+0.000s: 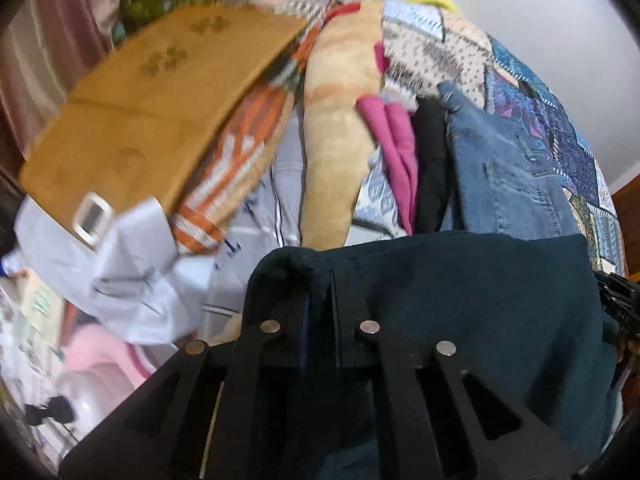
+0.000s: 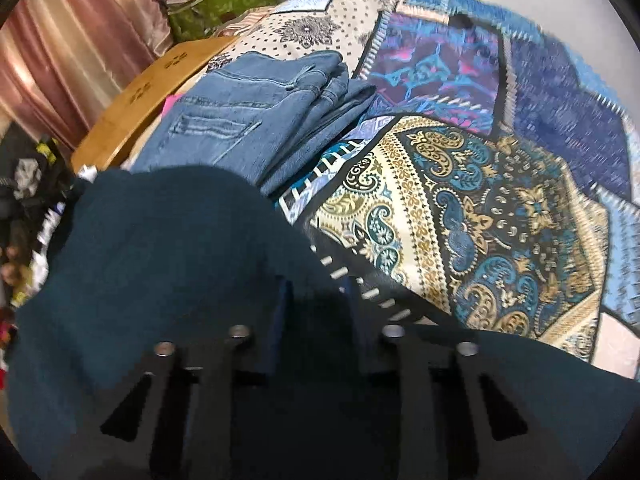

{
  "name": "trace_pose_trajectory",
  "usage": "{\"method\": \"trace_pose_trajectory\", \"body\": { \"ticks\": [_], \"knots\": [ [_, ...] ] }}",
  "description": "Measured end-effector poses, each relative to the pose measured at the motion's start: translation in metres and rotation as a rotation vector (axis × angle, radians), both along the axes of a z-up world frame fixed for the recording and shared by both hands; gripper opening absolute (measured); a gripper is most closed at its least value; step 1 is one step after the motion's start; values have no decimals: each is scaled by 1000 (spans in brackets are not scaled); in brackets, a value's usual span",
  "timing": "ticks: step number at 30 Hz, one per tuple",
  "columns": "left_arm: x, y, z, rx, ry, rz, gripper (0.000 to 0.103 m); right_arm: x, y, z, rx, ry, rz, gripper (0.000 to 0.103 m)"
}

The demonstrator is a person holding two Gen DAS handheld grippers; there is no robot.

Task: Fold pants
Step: 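Lower both grippers onto the teal pants and close on its edge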

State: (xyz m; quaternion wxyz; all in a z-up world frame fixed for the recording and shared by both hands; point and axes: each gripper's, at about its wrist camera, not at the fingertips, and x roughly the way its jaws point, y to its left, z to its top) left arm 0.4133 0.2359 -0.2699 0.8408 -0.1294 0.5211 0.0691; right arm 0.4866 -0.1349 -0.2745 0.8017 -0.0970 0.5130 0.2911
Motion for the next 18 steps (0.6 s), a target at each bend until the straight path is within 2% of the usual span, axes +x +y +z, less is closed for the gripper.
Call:
{"method": "trace_pose_trajectory", "body": {
  "ticks": [1,4,6,9,13,18],
  "knots": [
    [1,1,6,15,-15,0,8,-2,0,4,-9,-23,-6,10],
    [-1,1,38,80,-74,17,8,-11,-7,34,-3,-158,-41,8],
    [-1,-2,64,129,-125,16,8,-17,-18,66,45,-234,-92,8],
    [-5,-7,101,152,-215,6,8,-25,-26,107,79,-308,-129,8],
    [-20,-14,123,150,-249,-14,8,-55,-32,132,69,-332,-108,8],
    [-61,-21,126,125,-257,-58,8,-106,-40,132,47,-334,-76,7]
  ]
}}
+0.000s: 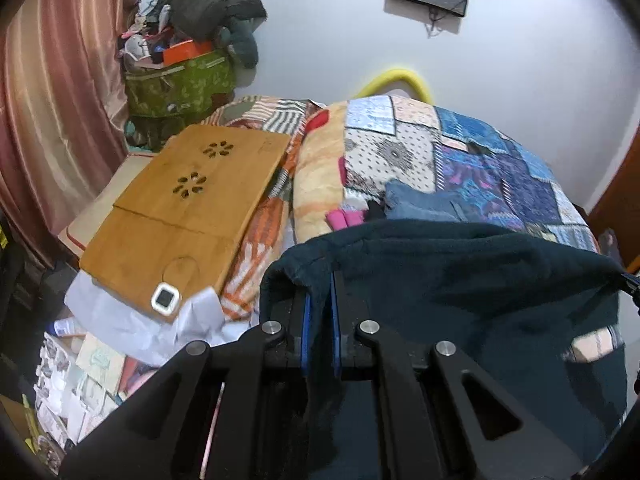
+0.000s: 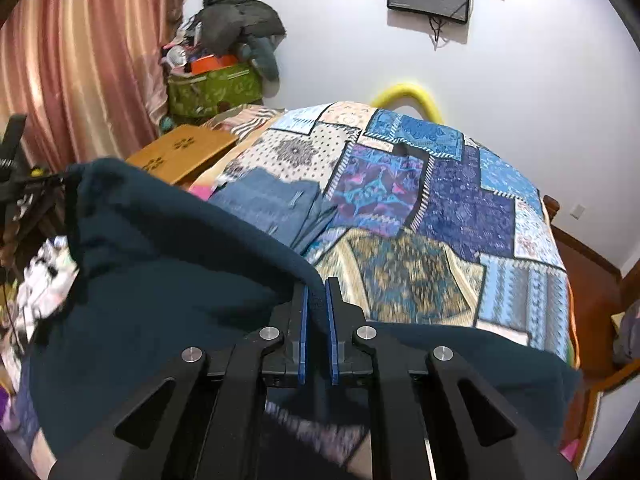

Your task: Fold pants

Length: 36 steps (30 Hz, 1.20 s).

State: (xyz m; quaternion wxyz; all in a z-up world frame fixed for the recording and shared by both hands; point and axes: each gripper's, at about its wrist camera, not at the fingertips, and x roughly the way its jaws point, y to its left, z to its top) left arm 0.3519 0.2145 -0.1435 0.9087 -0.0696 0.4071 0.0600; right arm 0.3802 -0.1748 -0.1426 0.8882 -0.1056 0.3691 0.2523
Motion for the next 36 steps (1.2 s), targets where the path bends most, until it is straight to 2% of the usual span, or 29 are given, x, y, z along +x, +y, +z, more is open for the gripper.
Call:
{"method": "trace_pose_trajectory", "body": {
  "ticks": [6,13,17,22,30,33,36],
  "knots": [
    [-63,-8,2,-4,-22,-17,8,-60,-12,-4,19,-16,-3,7],
    [-129,-18,0,57,-53,5,8,-112,-23,-13,112,12,-21,7],
    [-157,-18,-10,62,-50,26,8,-140,-22,-21,130,18,-21,7],
    [-184,-22,-37,65,-6,58,8,-164,-20,-39,140,63,-21,6],
    [-213,-21,-80,9,98,81,9,-183,-24,-72,146,118,-61,7],
    [-220,-23,-88,15,140,89,10,-185,-25,-71,156,124,-72,8],
    [-225,-25,-84,18,154,95,10,-188,-28,-70,170,139,-75,11]
  ]
}}
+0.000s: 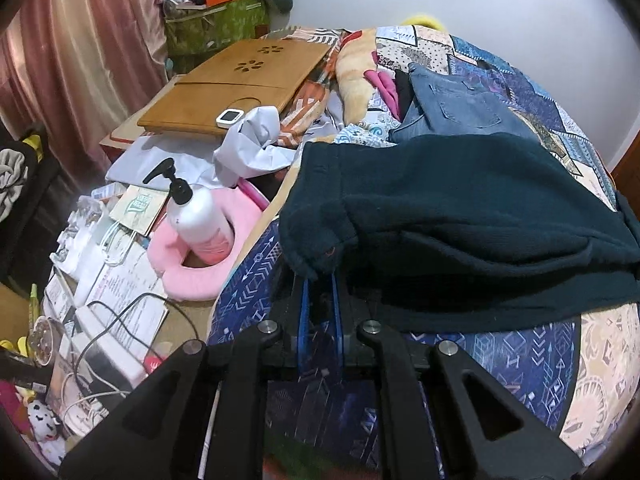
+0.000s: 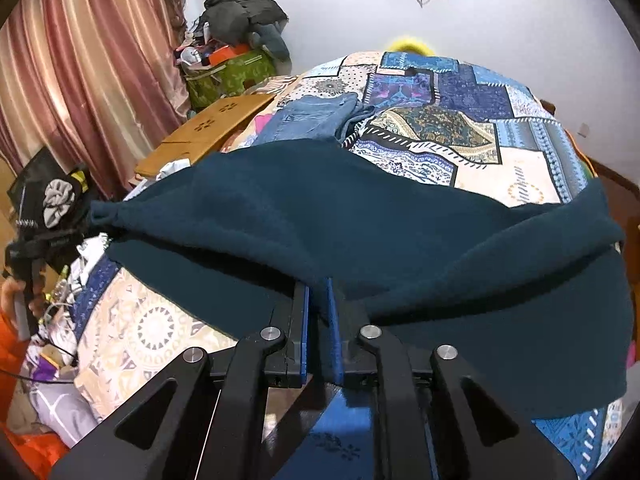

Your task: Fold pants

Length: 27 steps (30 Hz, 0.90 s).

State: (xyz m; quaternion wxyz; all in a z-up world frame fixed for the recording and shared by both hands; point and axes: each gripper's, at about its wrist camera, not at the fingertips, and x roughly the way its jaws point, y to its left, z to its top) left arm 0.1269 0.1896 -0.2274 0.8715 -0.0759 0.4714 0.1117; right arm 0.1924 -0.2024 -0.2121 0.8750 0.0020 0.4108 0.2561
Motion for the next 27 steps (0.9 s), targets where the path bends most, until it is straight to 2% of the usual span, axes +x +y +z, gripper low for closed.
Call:
{"method": "trace_pose_trajectory", "body": {
  "ticks": [3,5,6,7,8,9,10,11,13,15,18,24,27],
  "knots": [
    [-4,-5,15,10,-24,-19,11,-6,-3,4,0,6,5,12],
    [-5,-9,25,21,-40,-30,15,-8,-10,6,7,17,-5,15],
    [-4,-13,32,27,-54,-36,21,-9,-16,8,14,22,-13,17],
    [-2,-16,37,31,-60,-38,34,-10,-21,9,20,26,-25,24],
    [0,-17,41,35,-65,-39,43,-9,-26,11,24,33,-39,37],
    [4,-22,47,41,-79,-44,62,-9,-32,13,25,33,-58,45],
    [8,-26,52,44,-92,-48,75,-8,-36,16,26,29,-74,59],
    [11,-29,55,45,-102,-54,80,-8,-46,19,25,13,-107,67],
    [24,-40,63,47,-119,-71,94,-5,-62,24,20,-1,-163,74],
    [36,-49,67,58,-131,-87,98,0,-80,30,23,-6,-222,77],
    [61,-66,72,69,-133,-127,98,10,-106,37,12,-21,-296,78],
    [114,-91,70,1,-109,-176,98,48,-153,46,-5,-25,-402,79],
    [140,-104,68,-3,-91,-188,98,77,-172,43,-21,-2,-438,79]
  ]
}}
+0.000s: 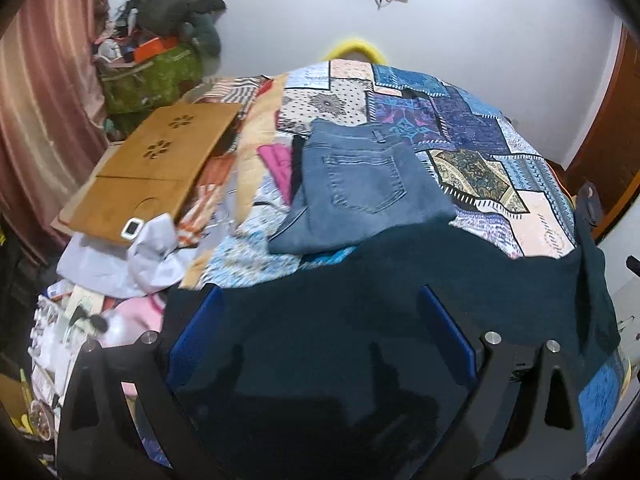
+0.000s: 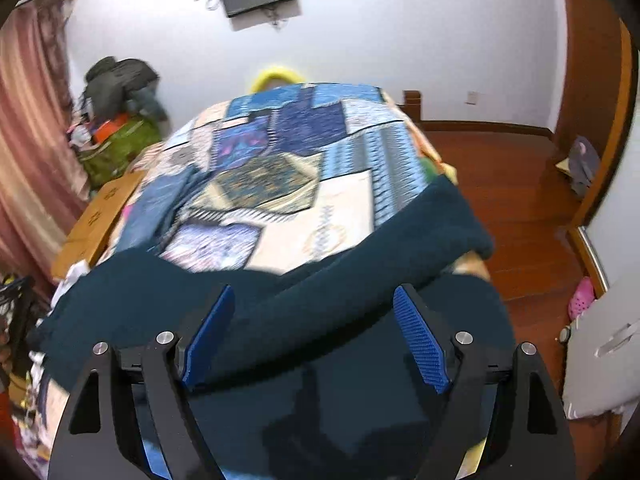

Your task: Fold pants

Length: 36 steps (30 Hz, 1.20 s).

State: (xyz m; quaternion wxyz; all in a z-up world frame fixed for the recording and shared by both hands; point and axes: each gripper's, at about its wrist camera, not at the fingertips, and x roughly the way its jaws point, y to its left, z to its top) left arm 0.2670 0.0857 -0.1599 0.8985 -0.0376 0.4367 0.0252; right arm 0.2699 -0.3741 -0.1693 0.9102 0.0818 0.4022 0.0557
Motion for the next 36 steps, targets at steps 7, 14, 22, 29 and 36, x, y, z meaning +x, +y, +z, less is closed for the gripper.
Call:
{"method": "trace_pose_trajectory", "body": {
  "ticks": [7,14,22,29,36],
  "knots": [
    [53,-32,-11,38,39,-49,98,80,-37,-24,-28,97,-93,79],
    [81,-53,-33,73,92,-107,98,147,-63,-68,-32,234,-173,79],
    [85,-68,-50,97,135,-147,98,167,-74,-101,-41,292,-196,38],
    [78,-85,-45,108,141,-182,98,129,-99,-70,14,203,-208,10],
    [55,-119,-33,91,130,-251,98,55,-138,-5,87,60,-252,10]
  ]
}}
